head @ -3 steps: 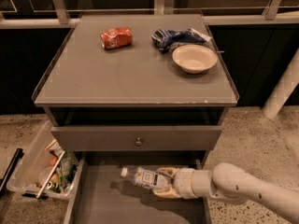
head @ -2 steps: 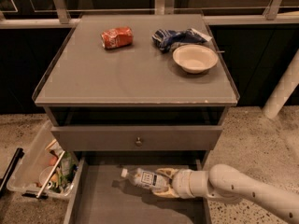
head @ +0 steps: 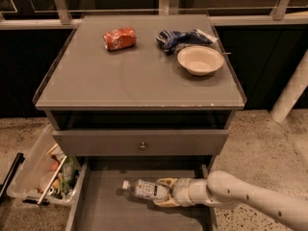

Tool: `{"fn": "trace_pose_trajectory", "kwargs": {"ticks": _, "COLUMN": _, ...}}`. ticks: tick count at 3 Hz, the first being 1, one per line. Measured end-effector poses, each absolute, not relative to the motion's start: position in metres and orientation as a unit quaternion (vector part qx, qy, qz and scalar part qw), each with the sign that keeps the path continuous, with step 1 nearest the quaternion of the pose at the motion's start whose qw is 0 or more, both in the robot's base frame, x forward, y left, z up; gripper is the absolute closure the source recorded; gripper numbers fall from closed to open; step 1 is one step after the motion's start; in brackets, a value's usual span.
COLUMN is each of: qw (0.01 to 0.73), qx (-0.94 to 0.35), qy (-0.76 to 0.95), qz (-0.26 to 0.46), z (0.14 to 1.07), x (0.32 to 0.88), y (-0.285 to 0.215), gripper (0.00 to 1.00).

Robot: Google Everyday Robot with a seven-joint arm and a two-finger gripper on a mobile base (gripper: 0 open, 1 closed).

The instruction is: Place blue plastic bottle into middle drawer

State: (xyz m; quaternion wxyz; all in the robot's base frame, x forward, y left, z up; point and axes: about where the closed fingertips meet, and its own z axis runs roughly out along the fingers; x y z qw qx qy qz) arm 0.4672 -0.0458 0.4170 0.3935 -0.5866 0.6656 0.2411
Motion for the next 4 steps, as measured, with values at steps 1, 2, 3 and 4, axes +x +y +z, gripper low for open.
{"fn": "trace_pose_trajectory", "kwargs": {"ticks": 1, "qw": 0.377, "qx": -0.596, "qy": 0.669, "qz": 0.236, "z": 0.397, "x": 0.466, "y": -0.043, "gripper": 1.00}}
{"fn": "trace_pose_trajectory", "kwargs": {"ticks": 2, "qw": 0.368, "qx": -0.600, "qy": 0.674, "qz": 0.225, "z": 0.387, "x": 0.466, "y": -0.043, "gripper": 1.00}}
{"fn": "trace_pose_trajectory", "kwargs": {"ticks": 3, "qw": 0.367, "qx": -0.600, "qy": 0.674, "qz": 0.224, "z": 0.386, "x": 0.466, "y": -0.043, "gripper": 0.82}}
{"fn": "trace_pose_trajectory", "kwargs": {"ticks": 4, "qw": 0.367, "qx": -0.600, "qy": 0.674, "qz": 0.224, "z": 0.386, "x": 0.466, "y": -0.043, "gripper": 0.59}}
